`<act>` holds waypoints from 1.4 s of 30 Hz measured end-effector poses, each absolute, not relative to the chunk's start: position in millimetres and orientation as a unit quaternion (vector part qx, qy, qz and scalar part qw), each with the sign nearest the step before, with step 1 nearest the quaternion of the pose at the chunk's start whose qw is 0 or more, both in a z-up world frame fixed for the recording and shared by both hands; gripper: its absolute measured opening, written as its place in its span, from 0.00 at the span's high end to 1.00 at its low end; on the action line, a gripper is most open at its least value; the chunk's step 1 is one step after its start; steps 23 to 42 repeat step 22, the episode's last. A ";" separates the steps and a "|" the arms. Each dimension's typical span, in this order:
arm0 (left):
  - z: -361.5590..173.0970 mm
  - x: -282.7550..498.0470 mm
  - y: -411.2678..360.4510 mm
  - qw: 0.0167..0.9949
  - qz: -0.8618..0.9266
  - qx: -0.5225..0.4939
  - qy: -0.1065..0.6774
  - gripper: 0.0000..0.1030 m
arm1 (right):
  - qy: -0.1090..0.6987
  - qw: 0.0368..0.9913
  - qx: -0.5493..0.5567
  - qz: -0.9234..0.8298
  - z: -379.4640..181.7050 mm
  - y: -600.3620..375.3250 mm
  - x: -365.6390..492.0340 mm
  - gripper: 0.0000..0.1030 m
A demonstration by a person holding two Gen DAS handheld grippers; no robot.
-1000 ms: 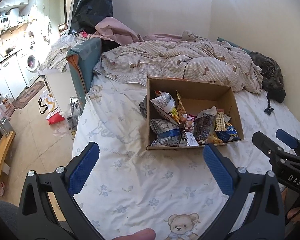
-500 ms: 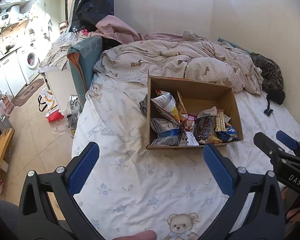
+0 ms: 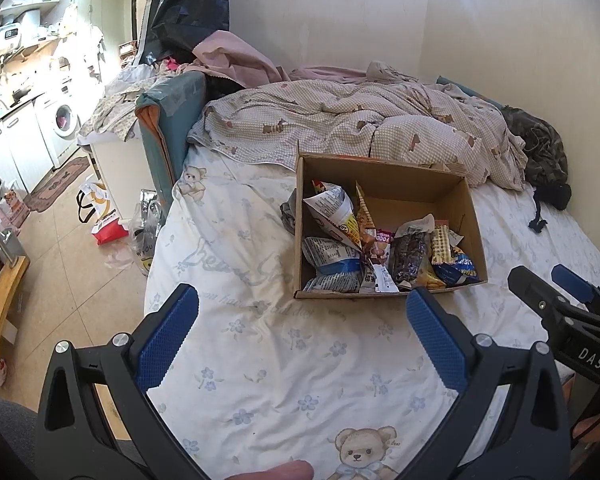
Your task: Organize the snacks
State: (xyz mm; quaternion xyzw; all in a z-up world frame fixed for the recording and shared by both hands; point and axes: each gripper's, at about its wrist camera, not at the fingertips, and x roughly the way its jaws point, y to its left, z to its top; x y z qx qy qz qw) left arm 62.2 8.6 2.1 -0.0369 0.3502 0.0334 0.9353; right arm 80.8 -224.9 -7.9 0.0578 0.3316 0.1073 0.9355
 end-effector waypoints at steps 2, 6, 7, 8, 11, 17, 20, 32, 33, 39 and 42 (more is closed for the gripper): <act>2.2 62.3 8.7 0.935 0.033 -0.037 0.350 0.00 | 0.332 0.935 0.058 0.107 -7.8 -225.0 80.6 0.00; 2.2 62.3 9.0 0.935 0.032 -0.037 0.350 0.00 | 0.333 0.935 0.059 0.107 -8.4 -224.6 80.5 0.00; 2.3 62.4 9.0 0.935 0.032 -0.036 0.350 0.00 | 0.333 0.935 0.059 0.107 -8.6 -225.1 80.6 0.00; 2.4 62.2 9.2 0.935 0.032 -0.036 0.350 0.00 | 0.333 0.935 0.059 0.107 -9.3 -224.6 80.7 0.00; 2.3 62.3 9.1 0.936 0.032 -0.036 0.350 0.00 | 0.334 0.935 0.058 0.107 -9.8 -224.1 80.9 0.00; 2.2 62.2 9.2 0.935 0.033 -0.037 0.351 0.00 | 0.334 0.935 0.059 0.107 -9.8 -224.6 80.5 0.00; 1.9 61.9 8.8 0.935 0.031 -0.037 0.351 0.00 | 0.333 0.935 0.059 0.108 -9.6 -224.4 80.7 0.00; 1.1 60.8 7.9 0.936 0.029 -0.039 0.350 0.00 | 0.332 0.935 0.059 0.108 -9.9 -223.9 80.8 0.00; 1.1 60.8 7.9 0.936 0.029 -0.039 0.350 0.00 | 0.332 0.935 0.059 0.108 -9.9 -223.9 80.8 0.00; 1.1 60.8 7.9 0.936 0.029 -0.039 0.350 0.00 | 0.332 0.935 0.059 0.108 -9.9 -223.9 80.8 0.00; 1.1 60.8 7.9 0.936 0.029 -0.039 0.350 0.00 | 0.332 0.935 0.059 0.108 -9.9 -223.9 80.8 0.00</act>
